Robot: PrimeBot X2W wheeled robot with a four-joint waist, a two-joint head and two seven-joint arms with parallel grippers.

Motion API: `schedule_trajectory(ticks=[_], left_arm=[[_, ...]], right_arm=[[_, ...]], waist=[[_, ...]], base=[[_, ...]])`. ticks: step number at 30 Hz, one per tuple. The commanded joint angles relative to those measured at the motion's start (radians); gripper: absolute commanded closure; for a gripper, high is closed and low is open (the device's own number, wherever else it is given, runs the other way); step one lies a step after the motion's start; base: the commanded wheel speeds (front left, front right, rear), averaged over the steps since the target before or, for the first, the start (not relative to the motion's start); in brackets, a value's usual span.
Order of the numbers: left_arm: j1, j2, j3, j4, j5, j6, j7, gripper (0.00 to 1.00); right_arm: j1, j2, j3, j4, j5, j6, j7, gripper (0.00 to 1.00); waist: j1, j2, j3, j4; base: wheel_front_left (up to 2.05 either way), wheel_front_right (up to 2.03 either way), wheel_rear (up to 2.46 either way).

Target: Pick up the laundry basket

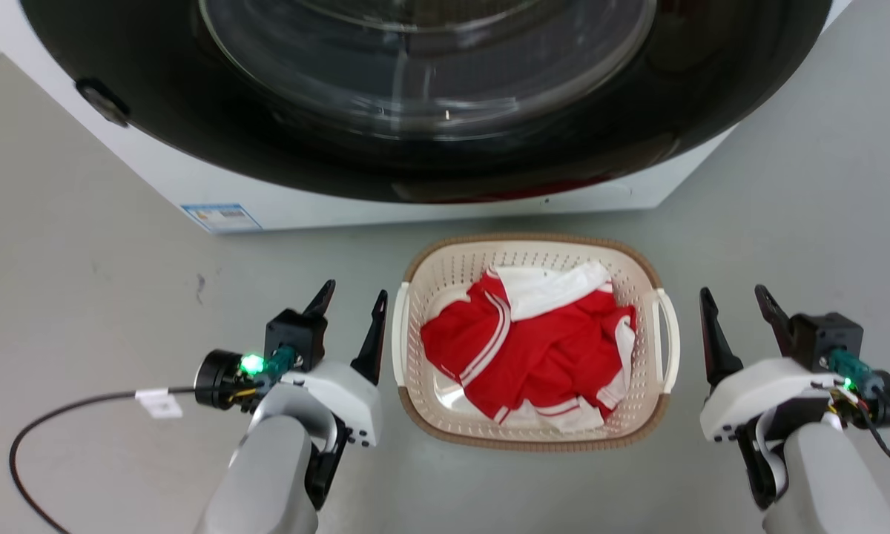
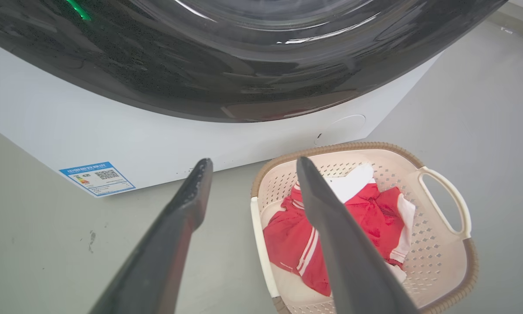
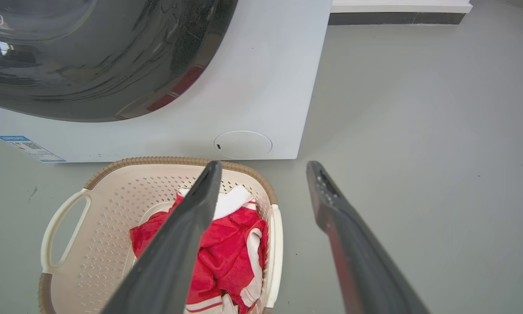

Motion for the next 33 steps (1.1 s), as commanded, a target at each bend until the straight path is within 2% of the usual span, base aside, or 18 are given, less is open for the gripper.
schedule_trajectory(ticks=[1,10,21,26,33], left_arm=[[-0.031,0.001,-0.002,0.028,-0.002,-0.005,-0.002,0.0],[-0.181,0.001,-0.027,0.234,-0.014,-0.009,0.003,0.0],[-0.346,0.001,-0.067,0.397,-0.026,-0.014,0.032,0.0],[-0.414,0.001,-0.079,0.448,-0.029,-0.009,0.049,0.0],[-0.467,0.001,-0.1,0.486,-0.035,-0.006,0.069,0.0]], right_arm=[[-0.033,0.002,-0.003,0.022,0.006,0.0,-0.006,0.0],[-0.192,0.002,-0.017,0.268,0.034,0.0,-0.017,0.0],[-0.396,0.002,-0.037,0.576,0.041,0.0,-0.023,0.0],[-0.468,0.002,-0.032,0.656,0.052,0.0,-0.023,0.0],[-0.512,0.002,-0.045,0.691,0.044,0.0,-0.015,0.0]], waist=[[-0.0001,0.0,0.042,-0.011],[-0.0001,0.0,0.146,-0.026],[-0.0001,0.0,0.26,-0.026],[-0.0001,0.0,0.308,-0.025],[-0.0001,0.0,0.348,-0.021]], base=[[0.0,0.0,0.0],[0.0,0.0,0.0],[0.0,0.0,0.0],[0.0,0.0,0.0],[0.0,0.0,0.0]])
